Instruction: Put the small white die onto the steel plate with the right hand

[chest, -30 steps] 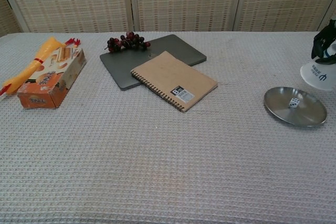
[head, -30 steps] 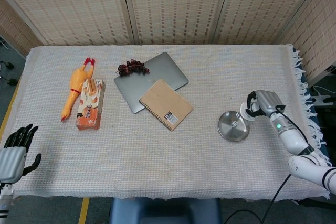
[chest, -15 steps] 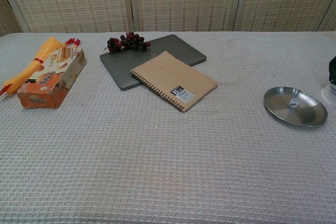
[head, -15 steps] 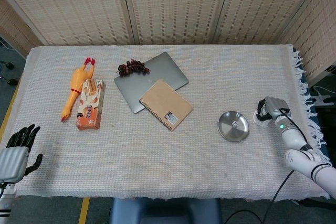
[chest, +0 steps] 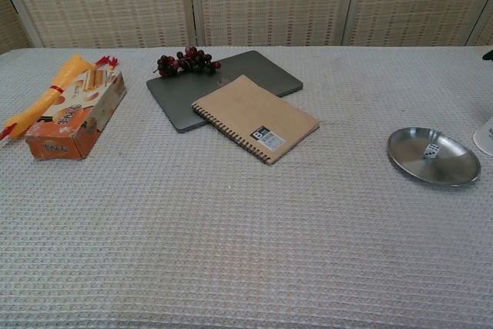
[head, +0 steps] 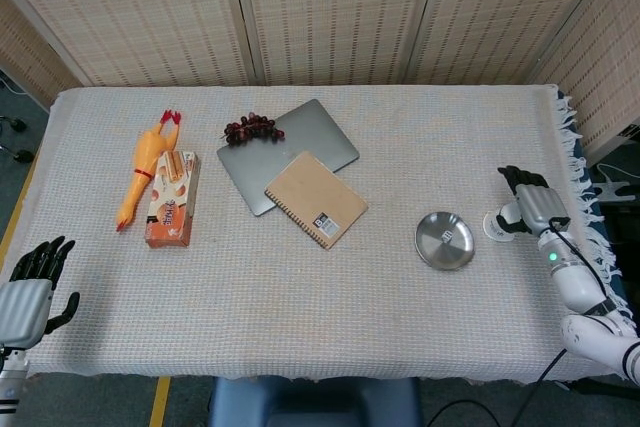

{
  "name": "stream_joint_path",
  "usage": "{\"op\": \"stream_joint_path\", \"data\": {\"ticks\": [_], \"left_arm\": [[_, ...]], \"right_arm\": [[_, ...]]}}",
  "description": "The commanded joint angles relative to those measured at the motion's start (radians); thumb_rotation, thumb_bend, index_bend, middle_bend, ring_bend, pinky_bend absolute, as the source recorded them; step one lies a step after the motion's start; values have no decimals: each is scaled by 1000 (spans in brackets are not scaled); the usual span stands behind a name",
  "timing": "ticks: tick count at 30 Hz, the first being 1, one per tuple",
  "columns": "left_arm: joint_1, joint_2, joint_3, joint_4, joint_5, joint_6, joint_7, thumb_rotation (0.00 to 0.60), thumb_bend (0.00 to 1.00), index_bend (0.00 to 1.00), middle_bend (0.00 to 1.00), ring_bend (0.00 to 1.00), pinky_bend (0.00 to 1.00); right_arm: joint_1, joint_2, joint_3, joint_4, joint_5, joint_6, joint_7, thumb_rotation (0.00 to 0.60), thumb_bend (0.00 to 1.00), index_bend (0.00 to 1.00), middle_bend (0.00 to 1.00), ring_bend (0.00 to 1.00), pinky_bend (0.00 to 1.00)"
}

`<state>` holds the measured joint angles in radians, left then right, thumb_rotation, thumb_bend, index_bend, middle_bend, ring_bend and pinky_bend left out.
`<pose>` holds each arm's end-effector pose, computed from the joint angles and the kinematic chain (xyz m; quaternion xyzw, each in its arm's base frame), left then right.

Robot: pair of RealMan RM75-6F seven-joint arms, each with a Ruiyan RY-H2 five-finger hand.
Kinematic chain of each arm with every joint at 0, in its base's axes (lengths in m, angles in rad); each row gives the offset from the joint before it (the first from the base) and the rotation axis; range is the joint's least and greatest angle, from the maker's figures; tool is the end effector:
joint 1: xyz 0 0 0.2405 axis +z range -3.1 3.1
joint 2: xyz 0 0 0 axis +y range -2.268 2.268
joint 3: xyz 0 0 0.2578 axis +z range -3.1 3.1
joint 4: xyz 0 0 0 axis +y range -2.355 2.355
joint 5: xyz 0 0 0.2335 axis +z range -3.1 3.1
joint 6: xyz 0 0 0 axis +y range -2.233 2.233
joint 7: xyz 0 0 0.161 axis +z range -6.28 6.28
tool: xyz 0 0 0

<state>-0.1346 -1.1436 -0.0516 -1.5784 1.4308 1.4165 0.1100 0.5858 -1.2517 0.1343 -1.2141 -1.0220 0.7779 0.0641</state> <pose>-0.3305 0.2170 0.1282 -0.6168 -0.3723 -0.3381 0.6055 -0.3442 -0.3922 0.1014 0.6131 -0.4972 0.2689 0.5519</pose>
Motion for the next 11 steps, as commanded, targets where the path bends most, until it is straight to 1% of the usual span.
{"op": "stream_joint_path", "data": {"ticks": [1, 2, 4, 5, 6, 7, 9, 11], "left_arm": [[5, -12, -6, 15, 24, 34, -17, 600, 430, 0, 0, 0, 115], [7, -23, -12, 29, 39, 58, -25, 600, 430, 0, 0, 0, 115], [10, -40, -17, 57, 61, 90, -41, 600, 430, 0, 0, 0, 112], [10, -48, -17, 72, 73, 100, -53, 600, 430, 0, 0, 0, 108], [9, -51, -16, 81, 80, 102, -62, 600, 430, 0, 0, 0, 105], [7, -52, -14, 90, 85, 101, -71, 600, 429, 0, 0, 0, 101], [6, -53, -13, 97, 84, 97, -74, 600, 430, 0, 0, 0, 99], [6, -53, -14, 98, 79, 94, -72, 600, 429, 0, 0, 0, 99]], "right_arm": [[-192, 34, -30, -189, -226, 467, -68, 600, 292, 0, 0, 0, 0], [-239, 22, -52, -219, -272, 573, -118, 600, 292, 0, 0, 0, 0], [-300, 6, -78, -271, -300, 680, -200, 600, 292, 0, 0, 0, 0], [-322, 11, -100, -309, -302, 698, -271, 600, 292, 0, 0, 0, 0], [-331, 23, -113, -339, -303, 699, -317, 600, 292, 0, 0, 0, 0], [-339, 31, -113, -374, -298, 706, -350, 600, 292, 0, 0, 0, 0], [-344, 35, -107, -408, -285, 701, -364, 600, 292, 0, 0, 0, 0], [-340, 42, -100, -420, -286, 681, -348, 600, 292, 0, 0, 0, 0]]}}
